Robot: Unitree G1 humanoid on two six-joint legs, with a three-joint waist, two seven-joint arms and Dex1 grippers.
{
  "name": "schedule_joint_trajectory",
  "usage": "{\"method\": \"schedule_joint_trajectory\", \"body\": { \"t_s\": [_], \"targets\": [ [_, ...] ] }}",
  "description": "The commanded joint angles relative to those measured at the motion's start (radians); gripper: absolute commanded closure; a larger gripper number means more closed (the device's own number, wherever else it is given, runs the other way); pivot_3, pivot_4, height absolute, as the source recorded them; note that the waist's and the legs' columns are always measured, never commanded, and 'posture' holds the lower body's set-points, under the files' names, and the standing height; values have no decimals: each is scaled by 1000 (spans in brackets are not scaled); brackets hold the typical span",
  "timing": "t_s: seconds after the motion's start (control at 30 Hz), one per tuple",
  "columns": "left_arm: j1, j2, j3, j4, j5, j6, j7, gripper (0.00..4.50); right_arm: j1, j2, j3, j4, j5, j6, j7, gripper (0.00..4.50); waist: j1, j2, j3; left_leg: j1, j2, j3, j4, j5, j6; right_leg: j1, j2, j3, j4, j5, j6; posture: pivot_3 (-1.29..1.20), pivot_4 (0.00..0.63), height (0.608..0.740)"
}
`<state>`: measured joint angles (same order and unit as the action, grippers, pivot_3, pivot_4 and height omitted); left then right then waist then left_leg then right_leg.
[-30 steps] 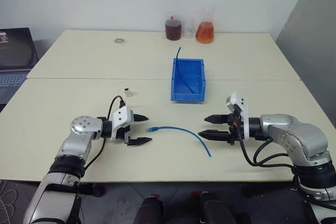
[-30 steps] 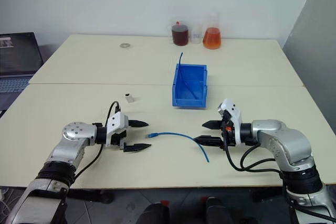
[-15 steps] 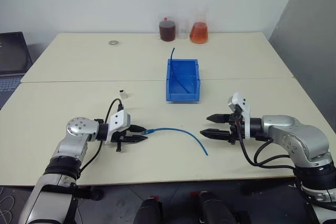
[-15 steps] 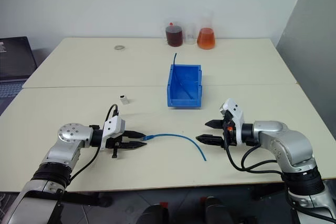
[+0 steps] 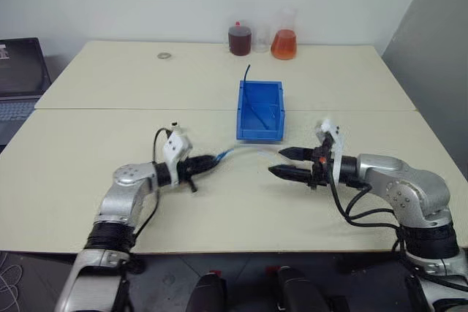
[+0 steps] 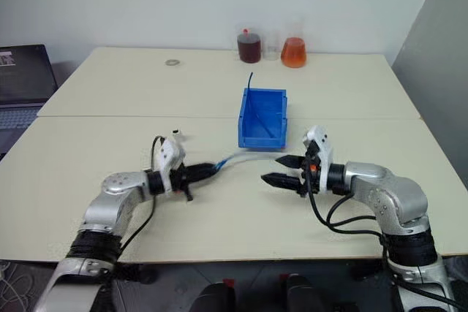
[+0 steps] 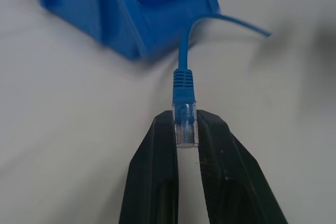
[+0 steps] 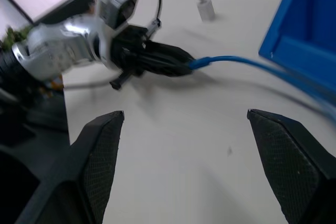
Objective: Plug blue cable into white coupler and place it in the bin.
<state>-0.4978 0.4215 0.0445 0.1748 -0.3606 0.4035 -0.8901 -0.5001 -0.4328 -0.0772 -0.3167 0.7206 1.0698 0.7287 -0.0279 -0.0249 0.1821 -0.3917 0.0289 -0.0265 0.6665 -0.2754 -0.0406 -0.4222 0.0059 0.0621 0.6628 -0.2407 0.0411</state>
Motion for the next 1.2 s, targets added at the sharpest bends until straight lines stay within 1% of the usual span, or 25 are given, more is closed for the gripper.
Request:
{"method": "schedule_joint_trajectory", "body": {
  "t_s": [0.03, 0.1, 0.17, 0.27, 0.33, 0.4, 0.47, 0.57, 0.7, 0.8, 1.0, 1.2],
  "targets": [
    [-42, -105, 89, -276, -203, 255, 206, 4253, -42, 34, -135, -52, 161, 104, -94, 506, -1, 0, 0, 0, 0, 0, 0, 0, 0, 0, -1, 0, -1, 3, -4, 0, 150, 740],
    [-35, -146, 118, -366, -314, 363, 258, 4253, -42, 36, -153, -52, 192, 125, -118, 506, -4, 0, 0, 0, -1, 1, -1, 0, 0, 0, -2, 1, -1, 3, -5, 0, 150, 740],
    [-18, -162, 138, -429, -426, 462, 279, 4253, -36, 29, -155, -43, 201, 127, -130, 506, -8, 0, 0, 0, -1, 1, -2, 0, 0, 0, -2, 1, -2, 3, -5, 0, 150, 740],
    [14, -141, 149, -458, -535, 565, 271, 4253, -48, 39, -161, -16, 216, 120, -145, 506, -14, 0, 0, 1, -1, 1, -3, 0, 0, 0, -1, 1, -1, 3, -5, 0, 150, 740],
    [28, -119, 159, -458, -592, 614, 264, 4253, -79, 60, -183, 15, 253, 127, -162, 506, -17, 0, 0, 2, 0, 1, -3, 0, 0, 0, 0, 1, -1, 2, -4, 0, 150, 740],
    [31, -104, 166, -449, -625, 638, 266, 4253, -107, 77, -205, 45, 307, 143, -176, 506, -18, 0, 0, 2, 0, 1, -3, 0, 0, 0, 0, 1, 0, 0, 0, 0, 150, 740],
    [27, -101, 177, -437, -673, 666, 268, 4253, -142, 102, -234, 91, 383, 174, -198, 506, -21, 0, 0, 2, 0, 1, -2, 0, 0, 0, 1, 1, 0, 0, 0, 0, 150, 740],
    [14, -102, 182, -424, -711, 681, 278, 4253, -166, 120, -244, 127, 446, 201, -223, 506, -23, 0, 0, 4, 0, 1, -2, 0, 0, 1, 1, 1, 0, 0, -1, 0, 150, 740],
    [-19, -142, 210, -385, -804, 704, 342, 4253, -156, 139, -193, 142, 430, 179, -232, 506, -20, 0, 0, 3, -1, 1, -2, 0, 0, 1, 1, 1, -1, 0, -1, 0, 150, 740],
    [-37, -155, 220, -372, -846, 709, 378, 4253, -155, 147, -179, 160, 428, 170, -230, 506, -21, 0, 0, 2, 0, 1, -2, 0, 0, 0, 1, 2, -2, 0, -1, 0, 150, 740],
    [-20, -142, 192, -399, -883, 721, 397, 4253, -170, 153, -160, 188, 419, 146, -229, 506, -22, 0, 0, 2, 0, 1, -2, 0, 0, 0, 1, 2, -2, 0, -1, 0, 150, 740],
    [-10, -140, 189, -420, -923, 723, 433, 4253, -184, 154, -182, 215, 457, 153, -240, 506, -22, 0, 0, 2, 0, 1, -2, 0, 0, 0, 1, 2, -2, 0, -1, 0, 150, 740]
  ]
}}
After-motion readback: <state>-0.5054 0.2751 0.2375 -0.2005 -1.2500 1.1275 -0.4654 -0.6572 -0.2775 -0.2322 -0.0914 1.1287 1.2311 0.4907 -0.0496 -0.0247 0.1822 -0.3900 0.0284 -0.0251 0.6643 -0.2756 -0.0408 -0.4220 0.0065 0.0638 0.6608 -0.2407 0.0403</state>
